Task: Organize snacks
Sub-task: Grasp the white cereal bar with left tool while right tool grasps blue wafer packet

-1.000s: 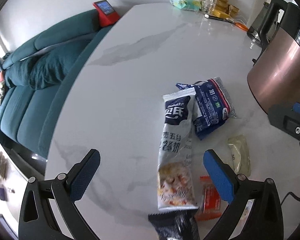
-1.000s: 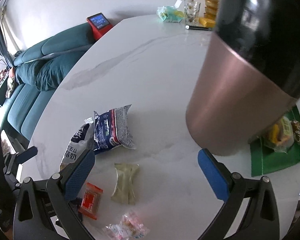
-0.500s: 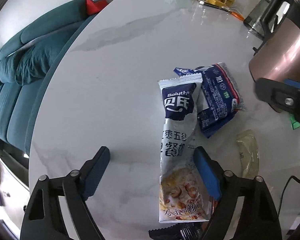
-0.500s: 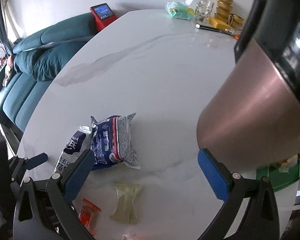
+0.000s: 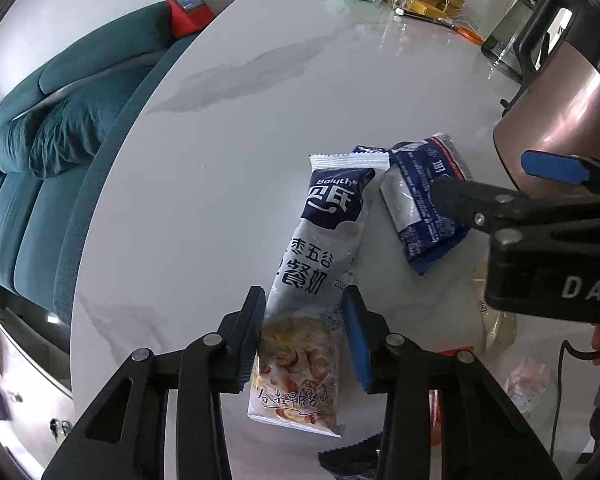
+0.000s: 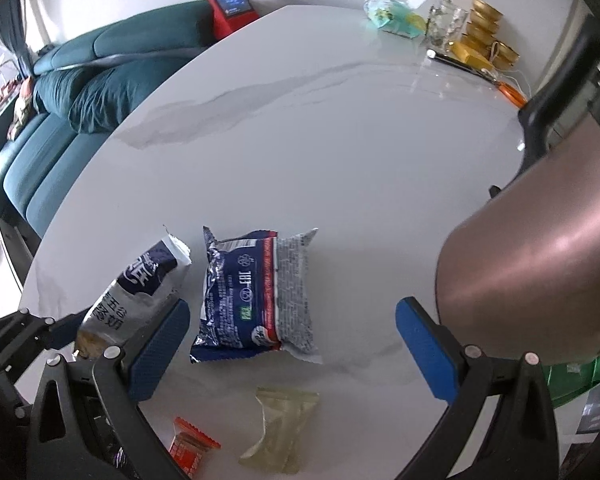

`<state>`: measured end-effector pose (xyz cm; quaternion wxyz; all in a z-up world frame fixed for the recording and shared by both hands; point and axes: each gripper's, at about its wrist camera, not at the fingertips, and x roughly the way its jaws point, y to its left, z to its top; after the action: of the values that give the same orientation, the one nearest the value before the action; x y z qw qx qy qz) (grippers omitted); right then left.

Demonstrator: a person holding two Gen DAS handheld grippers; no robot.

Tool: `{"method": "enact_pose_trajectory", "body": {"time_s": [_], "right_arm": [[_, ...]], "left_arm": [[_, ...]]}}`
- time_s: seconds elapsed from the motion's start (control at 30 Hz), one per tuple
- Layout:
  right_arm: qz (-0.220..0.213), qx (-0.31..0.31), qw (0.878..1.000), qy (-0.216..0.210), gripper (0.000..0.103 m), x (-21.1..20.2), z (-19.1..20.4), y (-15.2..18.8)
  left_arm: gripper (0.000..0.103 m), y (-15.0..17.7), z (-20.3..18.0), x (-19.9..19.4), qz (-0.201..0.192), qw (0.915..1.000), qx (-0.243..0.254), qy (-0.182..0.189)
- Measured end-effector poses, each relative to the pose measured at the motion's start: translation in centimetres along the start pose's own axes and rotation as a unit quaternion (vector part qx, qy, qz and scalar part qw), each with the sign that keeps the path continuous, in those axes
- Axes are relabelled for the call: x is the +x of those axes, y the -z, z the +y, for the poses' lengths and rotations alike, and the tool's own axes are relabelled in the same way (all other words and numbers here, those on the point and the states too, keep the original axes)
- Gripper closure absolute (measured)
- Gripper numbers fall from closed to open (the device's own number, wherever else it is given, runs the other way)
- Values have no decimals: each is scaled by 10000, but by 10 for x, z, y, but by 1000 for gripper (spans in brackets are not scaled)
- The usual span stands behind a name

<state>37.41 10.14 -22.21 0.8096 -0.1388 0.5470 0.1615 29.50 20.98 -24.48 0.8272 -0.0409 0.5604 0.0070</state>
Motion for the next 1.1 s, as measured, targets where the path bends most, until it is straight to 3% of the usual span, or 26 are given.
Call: {"method": "enact_pose_trajectory", "body": {"time_s": [0.37,1.1], "right_arm": [[139,-30,9999,-1,0,14,5,-5],[423,-135,9990,-110,0,38,24,-5]], "left_arm": [[78,-3,23,-2,2,9997,-190,-136],[78,-3,33,-3,71,9991,-396,-162]]}}
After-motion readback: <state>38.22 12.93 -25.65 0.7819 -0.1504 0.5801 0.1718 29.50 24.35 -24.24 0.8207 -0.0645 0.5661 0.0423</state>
